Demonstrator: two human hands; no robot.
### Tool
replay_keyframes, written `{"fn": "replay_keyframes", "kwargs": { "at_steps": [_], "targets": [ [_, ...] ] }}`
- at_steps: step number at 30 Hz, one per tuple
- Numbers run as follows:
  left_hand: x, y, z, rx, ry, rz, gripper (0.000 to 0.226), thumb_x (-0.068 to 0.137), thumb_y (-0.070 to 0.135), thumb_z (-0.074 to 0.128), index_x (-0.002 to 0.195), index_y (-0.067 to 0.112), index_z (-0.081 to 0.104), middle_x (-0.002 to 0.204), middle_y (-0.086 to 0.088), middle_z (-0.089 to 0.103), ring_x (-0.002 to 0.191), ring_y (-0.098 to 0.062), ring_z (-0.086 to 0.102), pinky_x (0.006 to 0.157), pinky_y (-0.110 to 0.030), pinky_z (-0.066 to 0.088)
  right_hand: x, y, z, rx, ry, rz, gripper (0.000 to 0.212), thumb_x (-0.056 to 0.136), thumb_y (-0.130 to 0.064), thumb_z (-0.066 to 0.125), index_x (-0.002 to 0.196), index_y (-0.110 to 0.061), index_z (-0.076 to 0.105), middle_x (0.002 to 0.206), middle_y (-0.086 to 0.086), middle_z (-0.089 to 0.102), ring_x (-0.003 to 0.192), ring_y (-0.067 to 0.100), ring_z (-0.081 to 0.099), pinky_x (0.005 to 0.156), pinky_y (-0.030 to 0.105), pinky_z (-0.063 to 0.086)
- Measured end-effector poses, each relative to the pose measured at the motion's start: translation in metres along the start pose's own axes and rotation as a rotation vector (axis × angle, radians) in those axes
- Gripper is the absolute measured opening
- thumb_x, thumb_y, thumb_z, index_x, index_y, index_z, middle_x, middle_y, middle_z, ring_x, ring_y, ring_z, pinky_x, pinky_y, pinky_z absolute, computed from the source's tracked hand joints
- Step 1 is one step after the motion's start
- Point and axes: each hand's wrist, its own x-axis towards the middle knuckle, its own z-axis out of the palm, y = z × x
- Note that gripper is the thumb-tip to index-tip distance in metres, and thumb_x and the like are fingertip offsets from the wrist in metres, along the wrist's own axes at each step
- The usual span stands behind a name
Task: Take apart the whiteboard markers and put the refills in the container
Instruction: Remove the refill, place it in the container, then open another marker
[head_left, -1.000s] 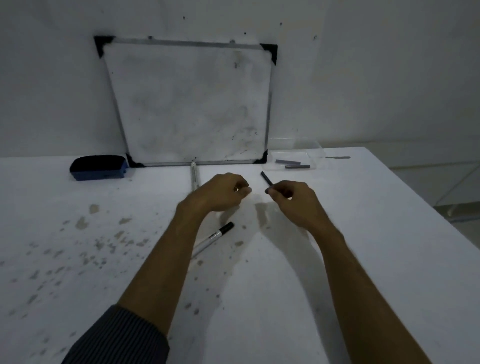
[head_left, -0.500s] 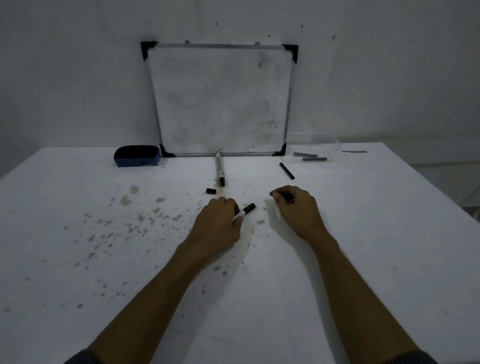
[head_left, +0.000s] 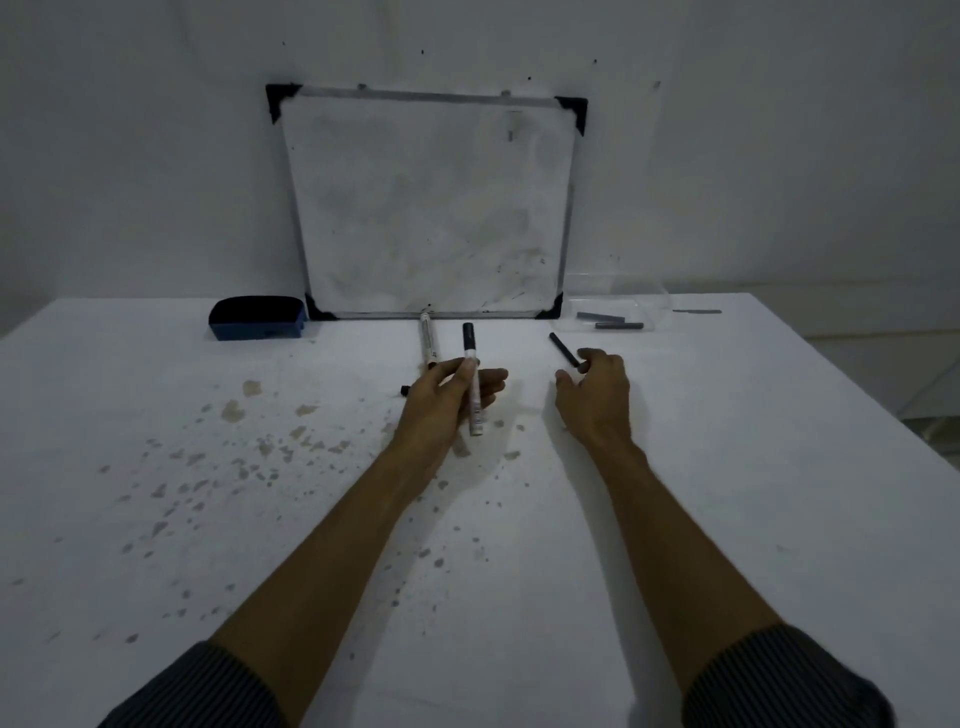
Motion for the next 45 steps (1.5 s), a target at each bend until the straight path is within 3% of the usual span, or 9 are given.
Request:
{"fn": "replay_keyframes", "kwargs": {
  "at_steps": [5,10,16,22,27,32,36,39,45],
  "targets": [
    [0.007,-0.003,-0.004,-0.013,-0.004,0.022,0.031,0.109,0.024,0.05,0.119,-0.004,0.058,0.109,-0.012,0.08,0.093,-0.024,0.078,0.077,-0.029,0.064,0.022,-0.006,0.016,-0.077,0.109,0.144,0.04,0.097,-0.023,0.066,0.129,0.0,0.06,0.134,0.019,0.049,0.112,0.035,0.061,0.095,0.035,0.048],
    [0.015,-0.007,-0.012,-0.028,-0.036,0.122,0.012,0.109,0.019,0.048,0.117,0.022,0.057,0.104,-0.01,0.079,0.079,-0.021,0.071,0.067,-0.03,0.059,0.023,-0.003,0.025,-0.061,0.145,0.117,0.02,0.098,-0.02,0.064,0.112,-0.008,0.071,0.125,0.013,0.056,0.099,0.03,0.066,0.086,0.032,0.051],
    [0.009,0.001,-0.01,0.026,-0.12,0.09,0.035,0.112,0.018,0.039,0.138,0.014,0.062,0.113,-0.01,0.078,0.085,-0.02,0.071,0.067,-0.027,0.057,-0.012,-0.012,0.002,0.313,-0.039,0.013,0.019,0.1,-0.027,0.062,0.115,-0.02,0.07,0.104,-0.007,0.071,0.087,0.005,0.065,0.079,0.025,0.055],
    [0.003,0.012,-0.015,0.293,-0.184,0.195,0.037,0.112,0.023,0.04,0.147,0.018,0.052,0.123,0.001,0.076,0.101,-0.024,0.075,0.081,-0.031,0.058,-0.05,-0.02,-0.01,0.752,-0.146,0.164,0.018,0.099,-0.03,0.065,0.111,-0.021,0.074,0.091,-0.007,0.074,0.067,0.009,0.058,0.061,0.02,0.05],
    [-0.01,0.022,-0.023,0.481,-0.057,0.366,0.027,0.104,0.026,0.06,0.128,0.015,0.065,0.093,-0.004,0.08,0.067,-0.022,0.073,0.058,-0.033,0.059,-0.055,-0.024,-0.013,0.908,-0.243,0.211,0.023,0.099,-0.025,0.065,0.115,-0.011,0.074,0.093,0.002,0.067,0.066,0.011,0.055,0.056,0.02,0.046],
    [-0.018,0.023,-0.04,0.645,0.071,0.403,0.014,0.095,0.044,0.07,0.102,0.033,0.076,0.058,-0.001,0.072,0.044,-0.013,0.062,0.054,-0.032,0.057,-0.054,-0.024,-0.012,0.944,-0.301,0.219,0.024,0.098,-0.023,0.067,0.116,-0.009,0.074,0.093,0.003,0.065,0.071,0.013,0.056,0.063,0.025,0.048],
    [-0.013,0.017,-0.05,0.693,0.106,0.363,0.027,0.093,0.05,0.069,0.11,0.032,0.079,0.058,0.001,0.072,0.048,-0.012,0.065,0.066,-0.041,0.064,-0.052,-0.022,-0.01,1.027,-0.328,0.242,0.025,0.098,-0.021,0.067,0.117,-0.008,0.074,0.081,0.001,0.058,0.073,0.011,0.055,0.071,0.026,0.051],
    [-0.017,0.013,-0.045,0.659,0.075,0.336,0.015,0.097,0.044,0.066,0.103,0.033,0.074,0.058,-0.004,0.073,0.046,-0.009,0.059,0.057,-0.028,0.054,-0.05,-0.021,-0.009,1.056,-0.275,0.237,0.024,0.101,-0.024,0.062,0.115,-0.008,0.073,0.078,0.001,0.057,0.073,0.01,0.055,0.072,0.025,0.052],
    [-0.017,0.0,-0.046,0.593,0.038,0.29,0.023,0.098,0.04,0.067,0.109,0.022,0.075,0.059,-0.007,0.072,0.048,-0.018,0.062,0.049,-0.028,0.053,-0.048,-0.02,-0.006,0.934,-0.218,0.168,0.022,0.104,-0.025,0.056,0.104,-0.011,0.073,0.081,-0.001,0.061,0.075,0.011,0.056,0.075,0.028,0.052]
  ]
}}
